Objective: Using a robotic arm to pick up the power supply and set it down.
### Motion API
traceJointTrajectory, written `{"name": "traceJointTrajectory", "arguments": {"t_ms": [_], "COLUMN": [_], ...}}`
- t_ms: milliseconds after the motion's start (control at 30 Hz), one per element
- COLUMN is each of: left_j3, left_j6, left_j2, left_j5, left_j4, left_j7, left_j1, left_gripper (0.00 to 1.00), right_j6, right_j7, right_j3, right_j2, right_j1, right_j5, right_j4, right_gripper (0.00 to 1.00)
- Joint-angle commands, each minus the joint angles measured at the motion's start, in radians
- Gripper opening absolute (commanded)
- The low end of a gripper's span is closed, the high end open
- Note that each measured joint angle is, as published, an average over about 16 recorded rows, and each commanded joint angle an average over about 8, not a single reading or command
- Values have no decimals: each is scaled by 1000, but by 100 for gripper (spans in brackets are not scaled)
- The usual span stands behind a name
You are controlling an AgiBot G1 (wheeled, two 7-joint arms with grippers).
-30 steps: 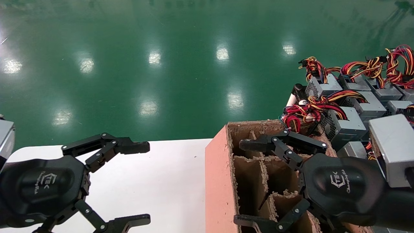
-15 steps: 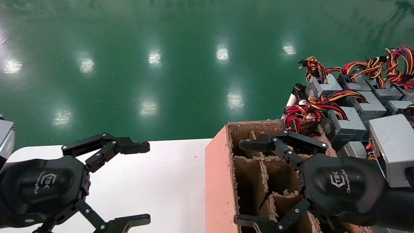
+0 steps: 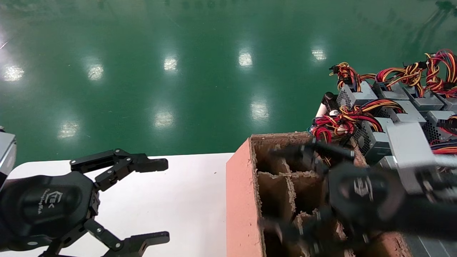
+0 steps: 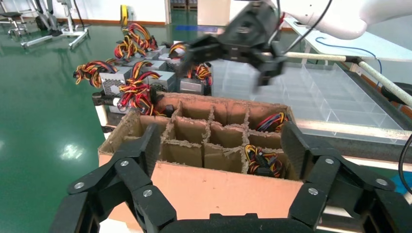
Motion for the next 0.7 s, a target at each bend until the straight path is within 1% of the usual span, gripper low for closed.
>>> {"name": "traceJointTrajectory", "arguments": {"t_ms": [33, 200, 300, 333, 367, 400, 433, 600, 633, 667, 700], "left_j3": [0, 0, 0, 0, 0, 0, 0, 0, 0, 0, 0], "left_j6": [0, 0, 0, 0, 0, 0, 0, 0, 0, 0, 0], "left_j2": [0, 0, 0, 0, 0, 0, 0, 0, 0, 0, 0], "left_j5": [0, 0, 0, 0, 0, 0, 0, 0, 0, 0, 0], "left_j4": [0, 0, 0, 0, 0, 0, 0, 0, 0, 0, 0], "left_j7": [0, 0, 0, 0, 0, 0, 0, 0, 0, 0, 0], "left_j1": [0, 0, 0, 0, 0, 0, 0, 0, 0, 0, 0], "left_gripper": [0, 0, 0, 0, 0, 0, 0, 0, 0, 0, 0], "right_j6": [28, 136, 183, 194, 202, 209, 215, 236, 239, 242, 243], "right_j7": [5, 6, -5, -10, -14, -18, -21, -37, -42, -48, -56], "right_j3": [-4, -15, -22, -25, -28, -32, -35, -56, -60, -64, -67], "right_j2": [-1, -6, -13, -15, -17, -19, -21, -39, -46, -54, -61], "right_j1": [17, 48, 65, 72, 79, 86, 94, 124, 128, 133, 137], "right_j5": [-31, -129, -180, -195, -209, -221, -234, -287, -296, -303, -308], "right_j4": [-2, -59, -108, -125, -143, -161, -179, -295, -324, -354, -383], "right_gripper": [100, 100, 100, 98, 95, 88, 79, 19, 11, 5, 2]}}
